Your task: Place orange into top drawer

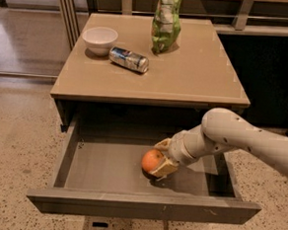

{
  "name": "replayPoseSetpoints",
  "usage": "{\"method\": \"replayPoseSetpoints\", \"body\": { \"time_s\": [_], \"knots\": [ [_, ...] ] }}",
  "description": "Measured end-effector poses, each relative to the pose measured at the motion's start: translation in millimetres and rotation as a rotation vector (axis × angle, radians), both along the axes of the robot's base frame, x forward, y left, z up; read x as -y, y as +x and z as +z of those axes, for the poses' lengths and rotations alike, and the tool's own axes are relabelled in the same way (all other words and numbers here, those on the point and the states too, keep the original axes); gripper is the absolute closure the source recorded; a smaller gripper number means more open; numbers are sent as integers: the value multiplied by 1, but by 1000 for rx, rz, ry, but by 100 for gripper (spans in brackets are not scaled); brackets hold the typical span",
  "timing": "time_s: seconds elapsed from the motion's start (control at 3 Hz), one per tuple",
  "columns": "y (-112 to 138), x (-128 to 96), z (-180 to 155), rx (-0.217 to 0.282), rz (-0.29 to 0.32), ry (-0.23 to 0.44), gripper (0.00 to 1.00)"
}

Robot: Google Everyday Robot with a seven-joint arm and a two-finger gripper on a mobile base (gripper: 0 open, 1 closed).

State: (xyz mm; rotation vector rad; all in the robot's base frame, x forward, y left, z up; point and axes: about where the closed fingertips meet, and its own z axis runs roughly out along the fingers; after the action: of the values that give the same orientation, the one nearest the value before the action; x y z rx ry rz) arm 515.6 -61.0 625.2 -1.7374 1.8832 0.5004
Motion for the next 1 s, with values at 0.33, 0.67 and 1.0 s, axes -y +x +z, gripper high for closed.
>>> {"method": "replayPoseSetpoints", "body": {
  "time_s": [0.33,0.67,1.0],
  "knots": [
    [0,0,0,0,0,0,58],
    [0,0,0,0,0,0,34],
    [0,0,0,0,0,0,11]
  ]
}}
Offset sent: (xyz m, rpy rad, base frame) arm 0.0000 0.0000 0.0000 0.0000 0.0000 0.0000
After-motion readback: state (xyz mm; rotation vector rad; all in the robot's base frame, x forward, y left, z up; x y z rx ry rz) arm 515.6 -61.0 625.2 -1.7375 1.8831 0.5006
